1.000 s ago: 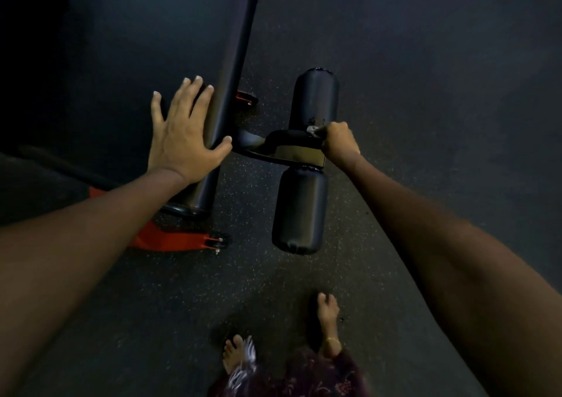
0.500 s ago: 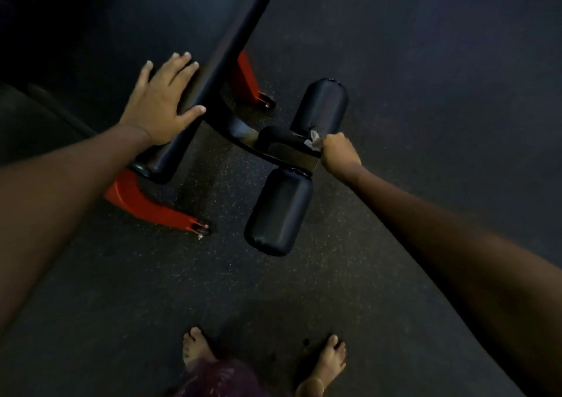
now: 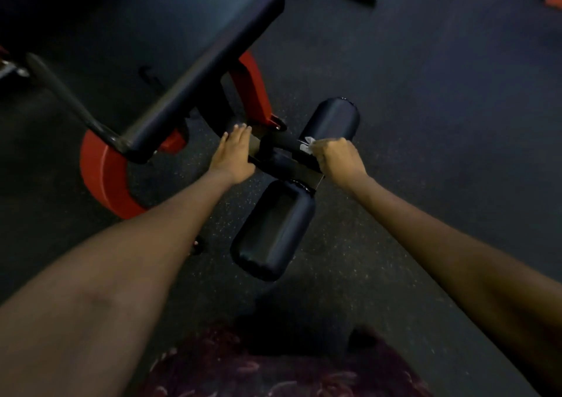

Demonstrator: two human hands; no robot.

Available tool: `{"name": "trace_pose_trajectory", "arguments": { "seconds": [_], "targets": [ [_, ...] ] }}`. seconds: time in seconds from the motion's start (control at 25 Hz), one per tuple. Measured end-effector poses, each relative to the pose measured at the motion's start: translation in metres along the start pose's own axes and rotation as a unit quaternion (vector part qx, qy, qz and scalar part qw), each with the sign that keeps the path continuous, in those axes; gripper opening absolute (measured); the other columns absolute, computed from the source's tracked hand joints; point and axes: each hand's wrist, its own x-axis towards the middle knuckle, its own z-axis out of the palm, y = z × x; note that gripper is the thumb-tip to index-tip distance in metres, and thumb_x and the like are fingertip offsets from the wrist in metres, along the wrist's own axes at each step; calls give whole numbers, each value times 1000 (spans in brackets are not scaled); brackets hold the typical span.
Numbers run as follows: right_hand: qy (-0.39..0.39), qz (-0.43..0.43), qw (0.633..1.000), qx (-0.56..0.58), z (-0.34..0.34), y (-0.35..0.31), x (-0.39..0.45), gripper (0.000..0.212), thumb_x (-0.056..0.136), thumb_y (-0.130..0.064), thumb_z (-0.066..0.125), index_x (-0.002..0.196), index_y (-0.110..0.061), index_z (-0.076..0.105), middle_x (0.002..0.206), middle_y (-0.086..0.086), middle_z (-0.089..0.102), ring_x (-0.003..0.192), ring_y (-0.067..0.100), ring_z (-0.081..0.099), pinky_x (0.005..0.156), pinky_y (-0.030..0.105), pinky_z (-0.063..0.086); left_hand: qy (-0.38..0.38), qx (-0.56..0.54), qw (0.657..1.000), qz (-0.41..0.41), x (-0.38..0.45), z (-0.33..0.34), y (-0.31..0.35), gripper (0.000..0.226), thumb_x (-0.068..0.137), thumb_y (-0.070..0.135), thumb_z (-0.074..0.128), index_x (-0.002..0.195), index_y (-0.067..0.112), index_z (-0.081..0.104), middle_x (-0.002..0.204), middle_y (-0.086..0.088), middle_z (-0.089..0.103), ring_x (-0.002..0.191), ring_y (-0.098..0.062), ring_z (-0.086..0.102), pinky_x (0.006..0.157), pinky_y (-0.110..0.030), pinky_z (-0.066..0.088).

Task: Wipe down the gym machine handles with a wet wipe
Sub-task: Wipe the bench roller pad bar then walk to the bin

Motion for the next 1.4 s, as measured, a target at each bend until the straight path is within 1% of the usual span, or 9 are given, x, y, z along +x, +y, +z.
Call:
{"name": "trace_pose_trajectory", "arguments": {
  "seconds": [0.12,0.2,0.36,0.52,0.68,0.88,1.04,1.24,1.4],
  "targets": [
    [42,-79,996,9,12,9,-2,28,93,-8,46,114,-5,64,111,16,66,95,33,65,78,36,52,-12,-13,1000,-18,36,32,-15,85,88,20,61,150,8,6,159,-7,3,146,-19,-4,118,-33,-4],
    [91,-124,988,9,20,18,-10,27,90,-4,51,112,-6,66,109,15,68,91,33,67,74,42,55,-28,22,999,8,53,48,-23,93,85,33,66,151,11,4,159,-5,2,146,-20,-6,117,-36,-6],
    [146,-79,986,0,33,10,11,29,90,-6,48,111,-10,68,92,16,71,78,36,65,68,42,54,5,61,998,28,66,96,-23,107,78,49,66,151,14,-4,159,-1,-5,144,-19,-17,110,-51,-18],
    [183,-137,973,24,43,14,-3,36,83,3,49,113,-8,67,118,10,65,102,31,63,84,45,53,63,15,998,8,75,118,-25,108,76,49,66,150,17,-4,157,3,-9,142,-16,-22,108,-64,-9],
    [207,-192,957,-64,47,22,-30,32,71,11,64,99,-3,72,110,13,68,95,28,68,66,42,59,-4,47,999,-12,68,110,-16,106,82,55,59,150,15,-11,156,0,-22,139,-19,-30,108,-66,-8],
    [92,-185,967,-149,41,-6,11,33,85,-2,44,111,-7,65,119,12,63,105,30,62,75,42,53,-58,44,997,-16,65,99,-14,106,84,53,57,149,12,-17,153,0,-30,137,-23,-34,110,-65,-4],
    [185,-246,935,-174,39,17,-28,25,67,5,65,90,-1,72,102,15,70,88,29,69,51,32,55,-54,47,997,-4,60,98,-14,106,85,51,57,148,7,-16,154,-2,-28,138,-24,-33,110,-65,-1],
    [200,-315,889,-266,47,7,-16,30,78,-4,46,91,3,72,103,16,70,93,30,68,65,32,57,-53,41,998,8,63,100,-17,108,80,63,54,149,13,-12,154,-2,-27,138,-25,-33,107,-68,-7],
    [132,-363,870,-306,63,-36,30,35,77,-5,40,80,0,74,94,13,72,87,28,69,74,32,56,-32,64,997,1,67,105,-19,108,79,69,50,150,17,-12,155,-1,-26,138,-25,-31,106,-70,-5]
  ]
}}
